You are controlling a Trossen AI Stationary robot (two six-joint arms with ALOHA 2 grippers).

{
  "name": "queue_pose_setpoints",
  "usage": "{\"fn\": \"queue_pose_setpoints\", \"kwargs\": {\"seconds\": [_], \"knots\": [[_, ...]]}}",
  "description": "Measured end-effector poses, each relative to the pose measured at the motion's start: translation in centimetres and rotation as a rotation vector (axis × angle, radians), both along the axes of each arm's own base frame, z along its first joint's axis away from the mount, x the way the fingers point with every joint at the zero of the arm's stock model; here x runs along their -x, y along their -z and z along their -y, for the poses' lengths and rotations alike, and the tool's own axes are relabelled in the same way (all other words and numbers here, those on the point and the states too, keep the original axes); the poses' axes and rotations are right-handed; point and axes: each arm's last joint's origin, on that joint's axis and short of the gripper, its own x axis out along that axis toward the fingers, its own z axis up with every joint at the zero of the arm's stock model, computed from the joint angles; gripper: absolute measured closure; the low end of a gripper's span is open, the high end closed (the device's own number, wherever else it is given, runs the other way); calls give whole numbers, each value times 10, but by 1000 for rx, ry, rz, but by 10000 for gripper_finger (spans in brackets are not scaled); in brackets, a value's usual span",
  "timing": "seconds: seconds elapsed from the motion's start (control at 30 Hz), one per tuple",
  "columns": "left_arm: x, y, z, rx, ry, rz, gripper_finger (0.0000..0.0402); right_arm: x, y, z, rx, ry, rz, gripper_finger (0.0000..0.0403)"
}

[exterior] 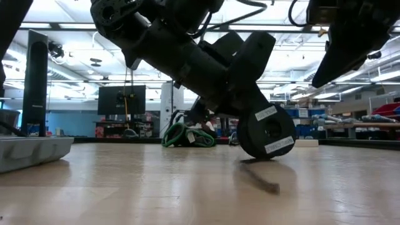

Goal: Coil cords
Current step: Coil the black wire into a spool, then return to Home Position

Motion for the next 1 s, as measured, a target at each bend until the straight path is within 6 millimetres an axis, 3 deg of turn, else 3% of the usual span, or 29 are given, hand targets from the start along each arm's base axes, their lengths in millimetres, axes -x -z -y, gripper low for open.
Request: {"fn": "queue_pose_setpoints", "kwargs": {"seconds": [0.27, 0.47, 0.7, 1.0], "knots": [[-5, -14, 2, -68, 36, 19, 302, 3, 1, -3, 19, 10, 1, 339], [-7, -49, 2, -177, 60, 86, 302, 6, 1, -5, 22, 30, 5, 339], [0, -73, 13, -206, 125, 95, 302, 11, 2, -11, 19, 51, 14, 339], [16, -72, 65, -168, 331, 125, 302, 25, 2, -32, 118, -3, 92, 341]]}}
